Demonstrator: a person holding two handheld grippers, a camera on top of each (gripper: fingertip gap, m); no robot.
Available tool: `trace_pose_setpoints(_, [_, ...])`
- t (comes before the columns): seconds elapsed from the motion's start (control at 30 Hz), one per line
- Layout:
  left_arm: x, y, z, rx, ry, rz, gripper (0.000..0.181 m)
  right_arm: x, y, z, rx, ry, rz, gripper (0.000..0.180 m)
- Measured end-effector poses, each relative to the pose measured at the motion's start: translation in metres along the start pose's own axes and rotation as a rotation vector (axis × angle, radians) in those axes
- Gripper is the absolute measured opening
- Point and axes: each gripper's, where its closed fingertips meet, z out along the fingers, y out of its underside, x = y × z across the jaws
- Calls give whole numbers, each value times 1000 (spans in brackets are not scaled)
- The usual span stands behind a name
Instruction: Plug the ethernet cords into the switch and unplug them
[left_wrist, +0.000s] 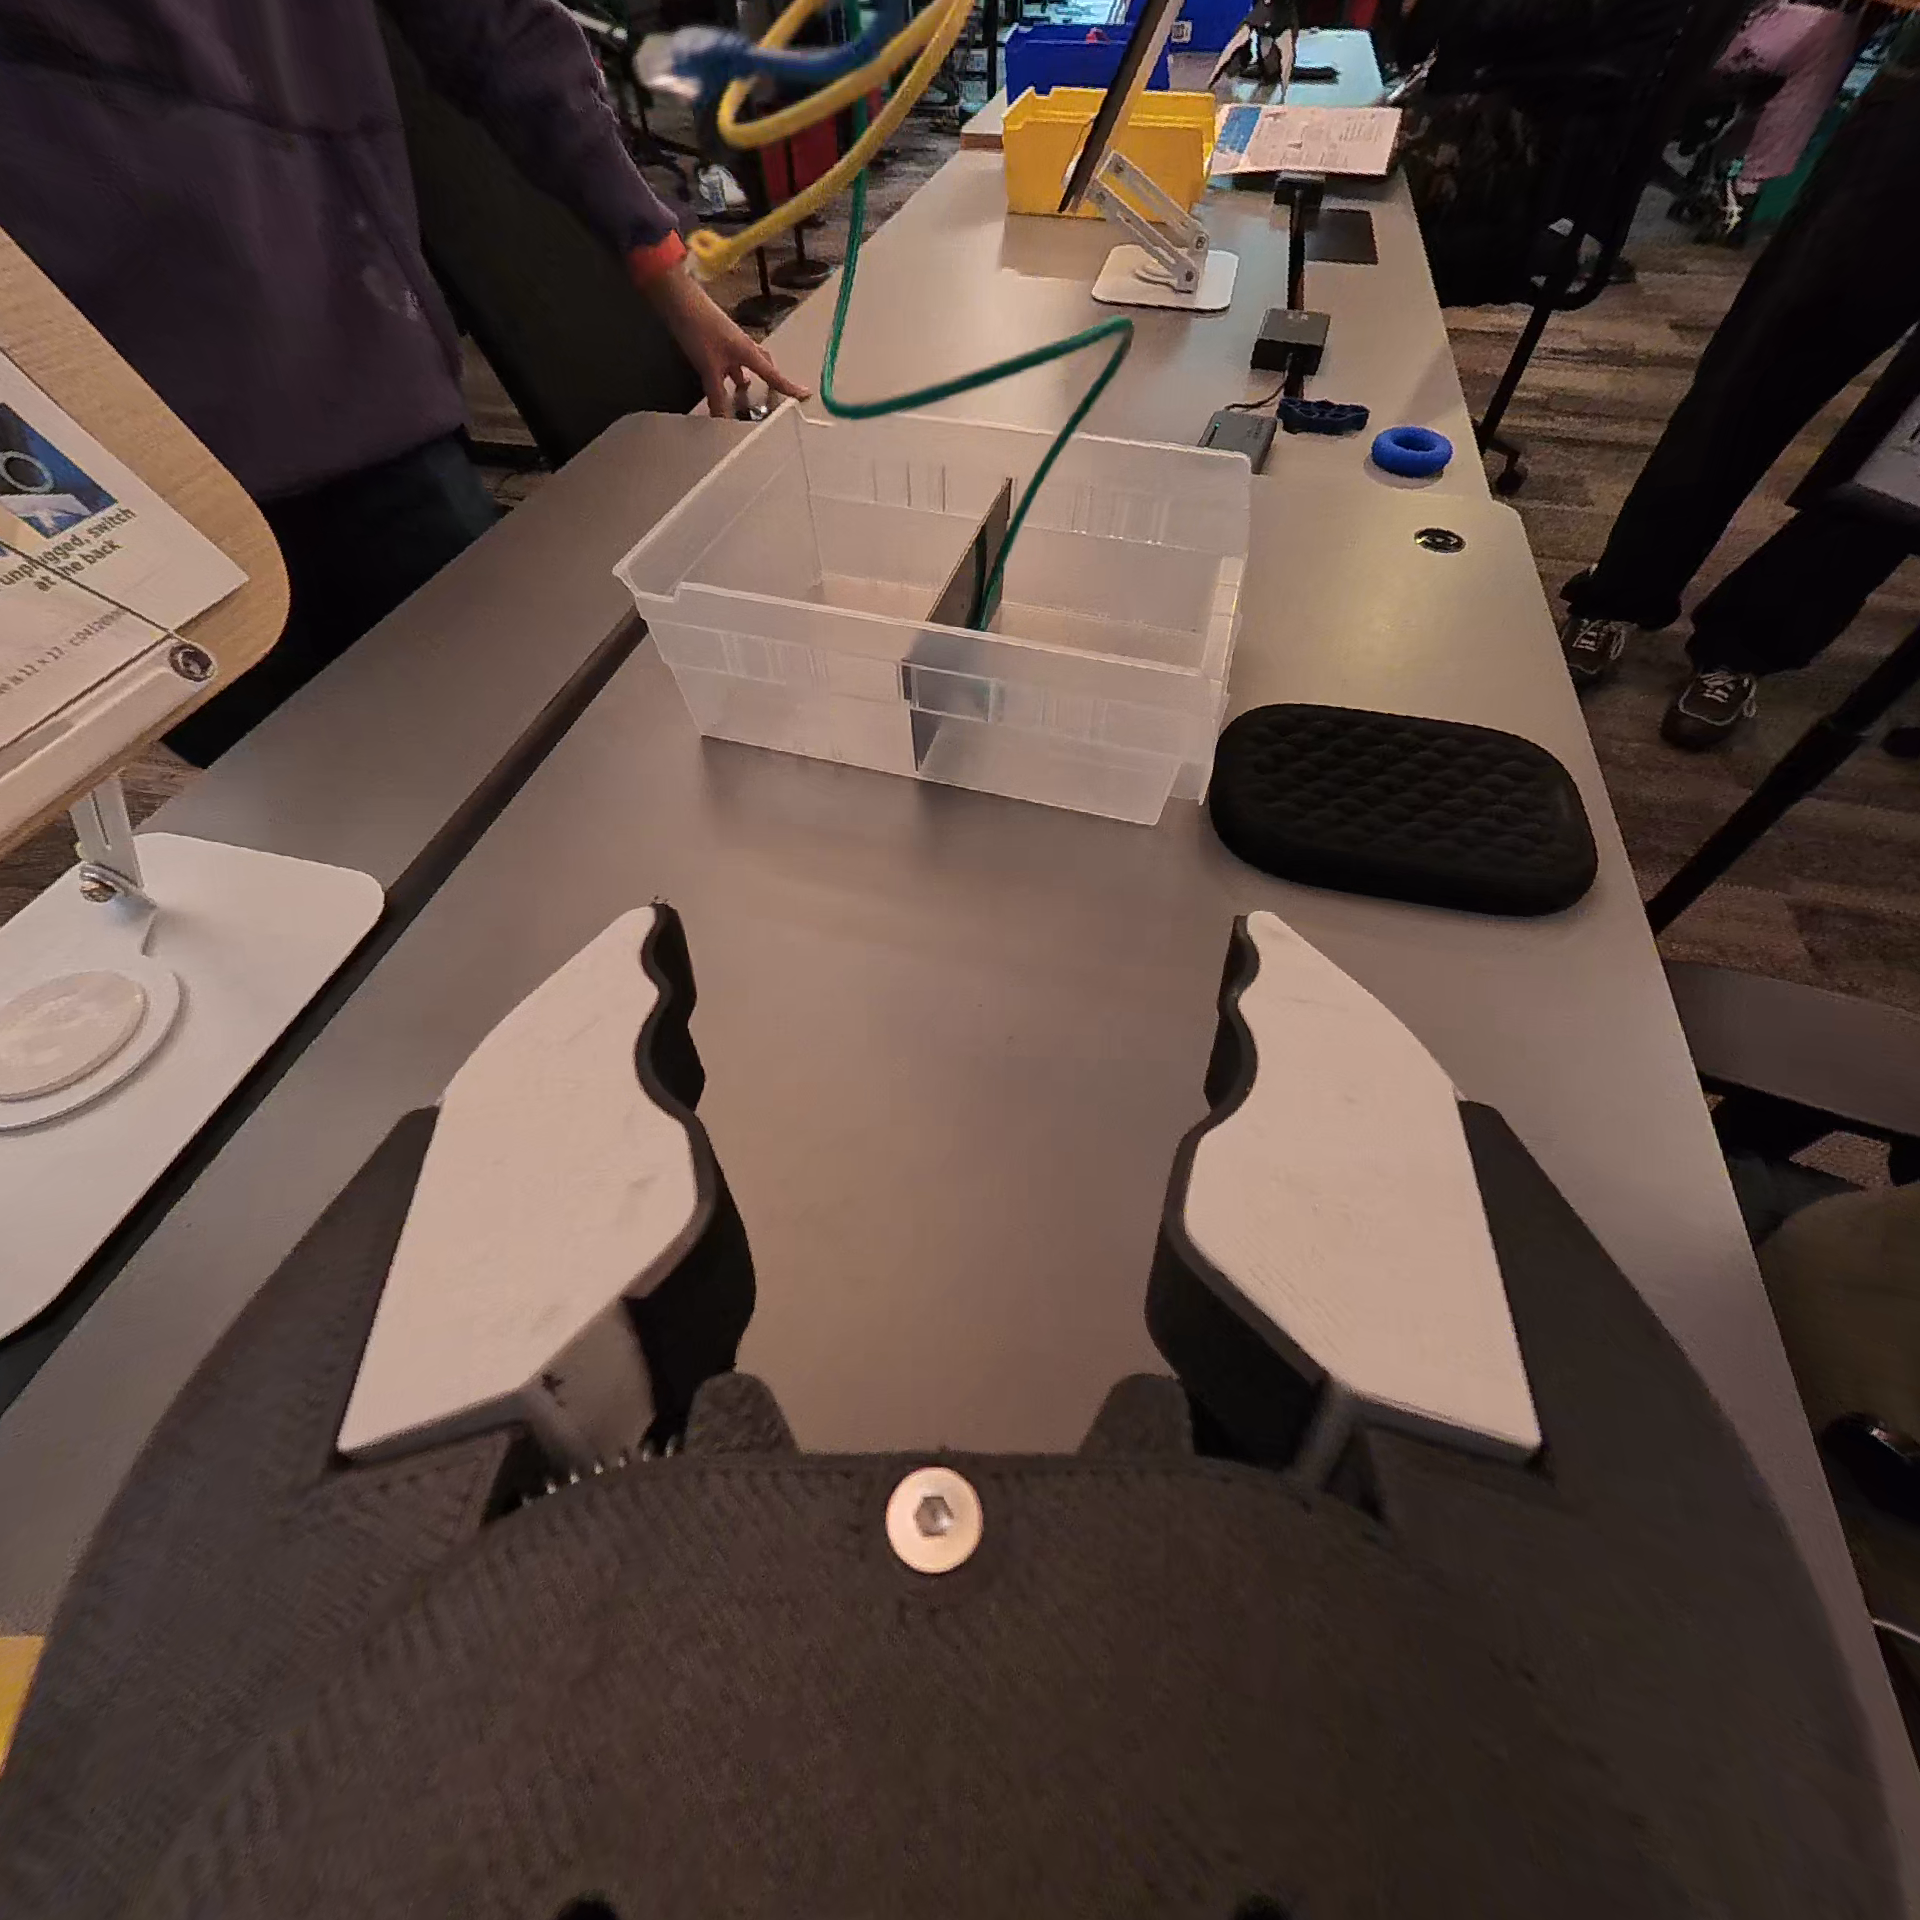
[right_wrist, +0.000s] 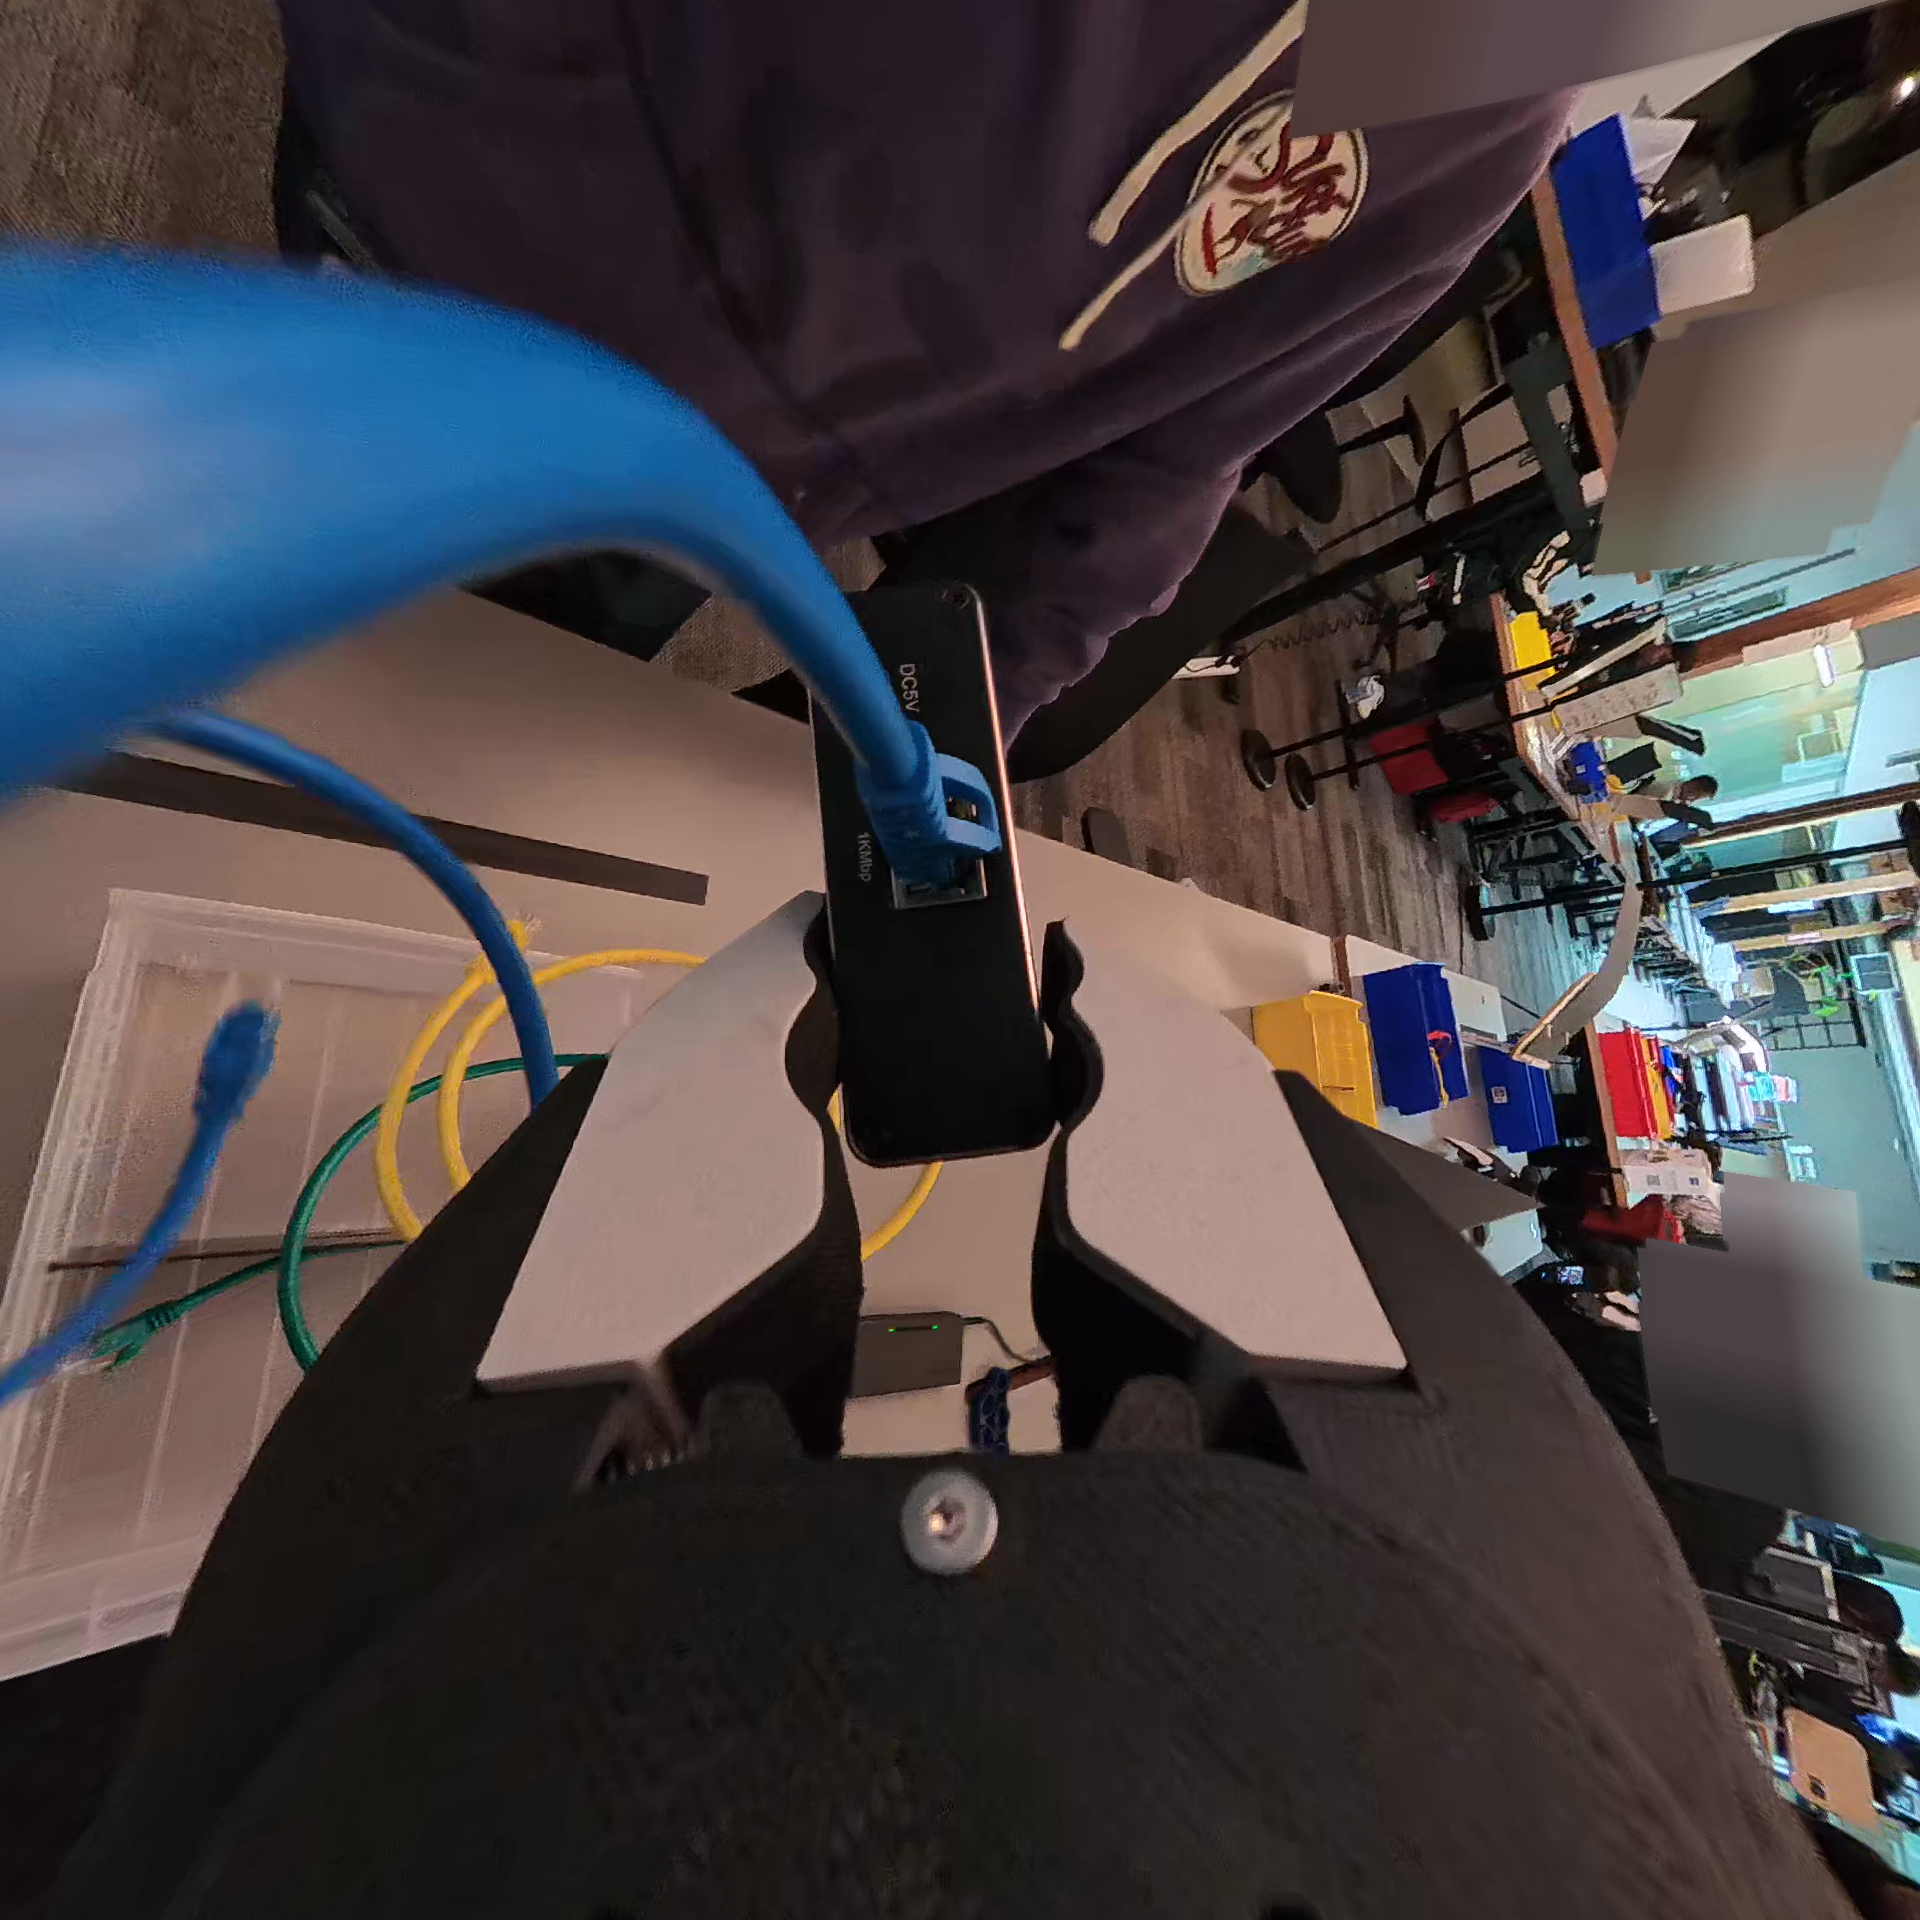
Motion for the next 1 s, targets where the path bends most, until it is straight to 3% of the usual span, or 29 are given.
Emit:
trace_pose_setpoints(0.7, [5, 6, 6, -24, 21, 10, 97, 41, -42, -38, 213, 85, 70, 37])
trace_pose_setpoints(1.0, [5, 5, 4, -23, 13, 19, 97, 15, -49, -19, 301, 52, 85, 37])
